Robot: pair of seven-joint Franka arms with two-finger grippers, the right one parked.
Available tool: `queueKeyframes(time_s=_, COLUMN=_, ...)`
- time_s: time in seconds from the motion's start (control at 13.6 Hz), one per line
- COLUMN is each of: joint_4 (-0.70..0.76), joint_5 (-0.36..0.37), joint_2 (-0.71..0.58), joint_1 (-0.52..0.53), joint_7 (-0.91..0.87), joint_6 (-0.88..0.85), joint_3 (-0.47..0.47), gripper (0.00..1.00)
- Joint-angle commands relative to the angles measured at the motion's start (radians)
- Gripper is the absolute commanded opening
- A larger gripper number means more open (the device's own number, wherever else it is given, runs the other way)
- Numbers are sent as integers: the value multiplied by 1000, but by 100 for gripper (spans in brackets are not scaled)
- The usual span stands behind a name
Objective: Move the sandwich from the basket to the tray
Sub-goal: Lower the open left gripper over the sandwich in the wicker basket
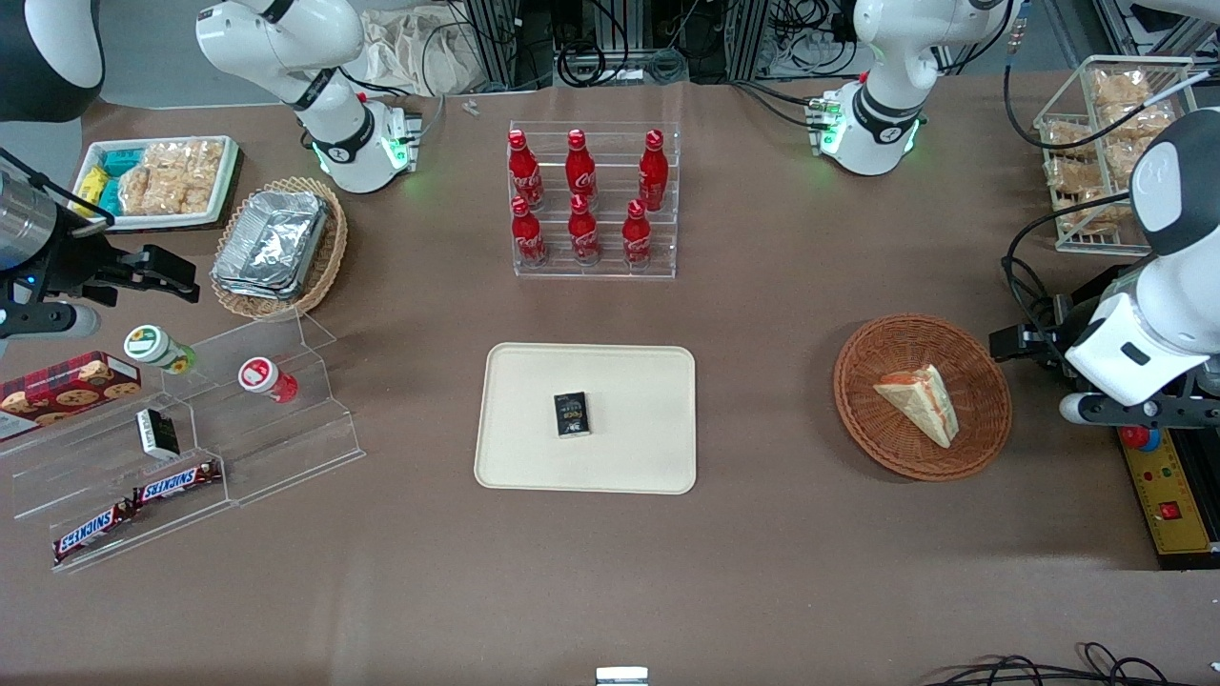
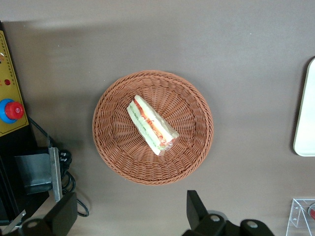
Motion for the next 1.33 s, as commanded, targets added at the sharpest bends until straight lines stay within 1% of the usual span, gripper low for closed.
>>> queueKeyframes(time_s=0.0, joint_4=35, joint_5=4, joint_2=22, joint_1=-2, joint_7=6, joint_6=-21, joint_3=-1, gripper=100)
queueKeyframes(time_s=0.37, joint_4=35, joint_5=7, joint_2=65, joint_1=-2, joint_7=-13, joint_6=-15, joint_3=0, gripper=100)
queueKeyframes(time_s=0.52, joint_4=-1, joint_5=5, joint_2=80, joint_1=6, joint_7=-36, joint_6=66, joint_3=2, gripper=100)
queueKeyframes(time_s=0.59, joint_4=-53, joint_5=7, joint_2=76, joint_1=8, joint_7=-60, joint_6=124, joint_3=5, gripper=100)
queueKeyframes(time_s=0.74, joint_4=-133, joint_5=7, joint_2=71, joint_1=8, joint_7=-163, joint_6=228, joint_3=5, gripper=100)
queueKeyframes(time_s=0.96, joint_4=-209, joint_5=1, joint_2=74, joint_1=8, joint_7=-399, joint_6=351, joint_3=5, gripper=100)
queueKeyframes(time_s=1.11, joint_4=-224, joint_5=-5, joint_2=94, joint_1=8, joint_7=-560, joint_6=379, joint_3=5, gripper=100)
queueKeyframes(time_s=1.25, joint_4=-244, joint_5=2, joint_2=119, joint_1=4, joint_7=-681, joint_6=396, joint_3=5, gripper=100)
